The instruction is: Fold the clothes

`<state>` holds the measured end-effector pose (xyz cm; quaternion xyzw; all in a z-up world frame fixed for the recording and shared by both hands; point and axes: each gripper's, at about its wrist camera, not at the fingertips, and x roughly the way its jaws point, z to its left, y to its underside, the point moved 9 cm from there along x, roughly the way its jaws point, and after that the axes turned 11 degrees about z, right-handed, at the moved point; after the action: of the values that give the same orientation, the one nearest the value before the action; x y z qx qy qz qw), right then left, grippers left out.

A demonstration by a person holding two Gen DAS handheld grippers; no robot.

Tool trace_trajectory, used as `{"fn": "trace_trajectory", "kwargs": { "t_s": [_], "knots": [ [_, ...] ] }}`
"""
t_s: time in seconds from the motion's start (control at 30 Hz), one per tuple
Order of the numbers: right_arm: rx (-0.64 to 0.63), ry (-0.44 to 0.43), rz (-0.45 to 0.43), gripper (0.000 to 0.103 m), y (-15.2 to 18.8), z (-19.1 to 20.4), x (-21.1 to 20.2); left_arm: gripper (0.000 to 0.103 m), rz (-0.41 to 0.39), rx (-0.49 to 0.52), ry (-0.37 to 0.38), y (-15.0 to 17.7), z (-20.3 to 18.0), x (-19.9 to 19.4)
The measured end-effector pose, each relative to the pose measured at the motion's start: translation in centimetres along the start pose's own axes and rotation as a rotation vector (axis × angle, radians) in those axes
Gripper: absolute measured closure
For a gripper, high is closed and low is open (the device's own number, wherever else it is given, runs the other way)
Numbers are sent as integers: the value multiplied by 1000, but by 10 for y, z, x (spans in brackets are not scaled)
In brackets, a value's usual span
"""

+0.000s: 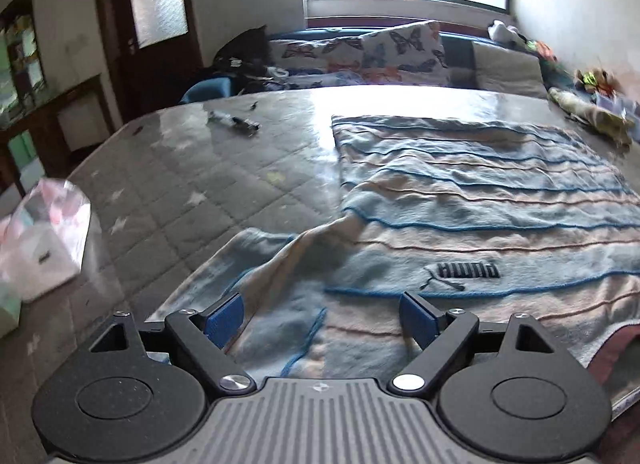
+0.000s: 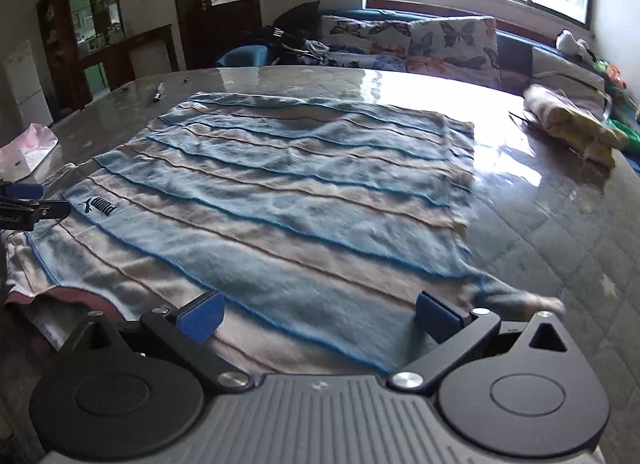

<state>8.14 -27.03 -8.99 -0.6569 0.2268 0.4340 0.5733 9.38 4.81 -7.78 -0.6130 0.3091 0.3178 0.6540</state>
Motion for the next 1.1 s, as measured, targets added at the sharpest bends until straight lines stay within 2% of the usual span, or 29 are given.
{"fn": "trace_trajectory", "kwargs": {
  "t_s": [0.33, 0.67, 0.8, 0.9, 1.1],
  "knots": [
    [-180, -63, -5, 0, 16, 43, -1, 16, 8, -15, 19, 22, 5, -16],
    [-216, -113, 35, 0, 26, 45, -12, 16, 65, -9, 41, 41, 10, -35],
    [-227, -131, 63, 0, 25, 45, -14, 22, 101, 12, 54, 27, 13, -33],
    [-205, -133, 72, 0, 13, 41, -11, 22, 74, 43, 50, 6, 5, -31],
    [-146, -115, 57, 0, -24, 23, -1, 20, 7, 81, 91, -52, -30, -22]
  ]
}}
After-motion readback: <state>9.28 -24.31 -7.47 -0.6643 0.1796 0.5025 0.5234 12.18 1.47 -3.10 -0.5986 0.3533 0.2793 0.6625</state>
